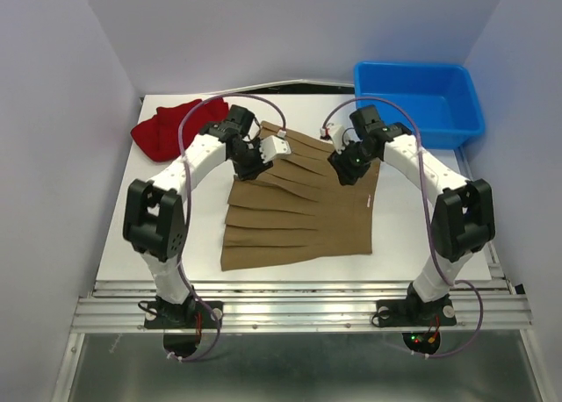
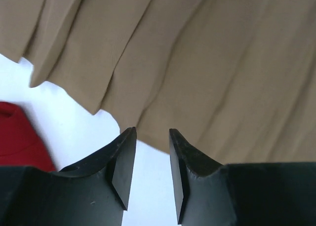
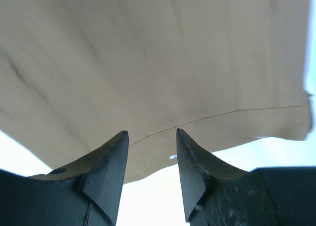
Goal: Fold and stack the skirts
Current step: Flatten the skirt out
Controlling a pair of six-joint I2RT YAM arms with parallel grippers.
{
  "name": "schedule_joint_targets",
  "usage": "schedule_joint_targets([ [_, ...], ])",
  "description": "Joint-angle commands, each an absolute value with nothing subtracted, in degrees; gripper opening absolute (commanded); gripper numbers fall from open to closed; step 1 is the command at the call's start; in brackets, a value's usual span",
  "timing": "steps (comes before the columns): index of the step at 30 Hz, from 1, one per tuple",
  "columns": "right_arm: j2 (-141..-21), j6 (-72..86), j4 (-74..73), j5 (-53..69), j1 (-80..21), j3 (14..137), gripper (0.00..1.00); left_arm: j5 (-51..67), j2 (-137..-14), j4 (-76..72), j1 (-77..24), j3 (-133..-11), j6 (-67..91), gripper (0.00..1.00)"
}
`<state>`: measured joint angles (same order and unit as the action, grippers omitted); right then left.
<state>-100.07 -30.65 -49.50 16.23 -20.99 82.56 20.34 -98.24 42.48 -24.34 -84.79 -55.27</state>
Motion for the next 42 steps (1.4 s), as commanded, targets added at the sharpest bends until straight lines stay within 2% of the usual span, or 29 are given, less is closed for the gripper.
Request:
schedule_joint_targets([
  [1, -102.0, -26.6, -44.5, 17.7, -17.8, 86.6, 0.49, 20.1, -106.8, 33.9, -22.9, -86.4, -46.6, 0.44],
  [6, -112.3, -26.1, -41.5, 17.5, -17.3, 89.0, 0.43, 19.6, -112.5, 31.6, -22.9, -86.9, -43.4, 0.41],
  [7, -113.7, -26.2, -41.5, 19.3, -17.3, 89.9, 0.42, 19.6, -112.9, 31.7, -22.9, -84.9, -43.8, 0.35],
  [8, -114.9, -26.3, -41.4, 20.3, -17.3, 90.5, 0.41, 19.9, -112.6, 31.9, -22.9, -83.4, -44.6, 0.33],
  [16, -126.2, -28.6, -44.3, 22.0, -19.6, 96.1, 0.38, 19.9, -102.9, 32.8, -23.6, -60.8, -49.0, 0.26],
  [20, -125.3, -32.9, -45.6, 23.2, -22.5, 93.0, 0.38, 22.1, -98.6, 35.9, -23.6, -56.8, -51.1, 0.23],
  [23, -121.2, -34.5, -46.8, 25.0, -24.6, 88.2, 0.37, 23.6, -96.0, 38.5, -23.4, -58.1, -52.1, 0.25],
  [28, -116.1, -33.0, -48.1, 25.5, -24.5, 88.4, 0.41, 30.0, -98.2, 47.4, -18.8, -73.0, -55.5, 0.43],
  [29, -115.3, -31.9, -48.0, 25.5, -23.2, 90.8, 0.44, 31.0, -99.4, 48.9, -18.1, -80.6, -56.0, 0.47],
  [32, -115.0, -31.5, -48.3, 25.6, -20.6, 96.7, 0.6, 35.5, -104.8, 52.9, -14.9, -95.9, -56.7, 0.53],
  [33, -116.0, -31.7, -49.0, 25.3, -18.7, 101.6, 0.7, 36.3, -106.3, 53.3, -14.0, -99.2, -56.6, 0.57],
  [37, -121.9, -36.0, -52.9, 23.0, -15.7, 112.6, 0.86, 34.5, -115.9, 52.9, -13.1, -113.4, -56.4, 0.61],
  [39, -126.4, -38.5, -56.1, 21.2, -15.0, 118.0, 0.9, 34.0, -120.4, 52.3, -12.1, -117.9, -56.2, 0.61],
  [42, -130.0, -39.1, -58.4, 20.6, -14.3, 121.9, 0.9, 34.7, -125.5, 49.6, -11.0, -121.3, -54.8, 0.62],
])
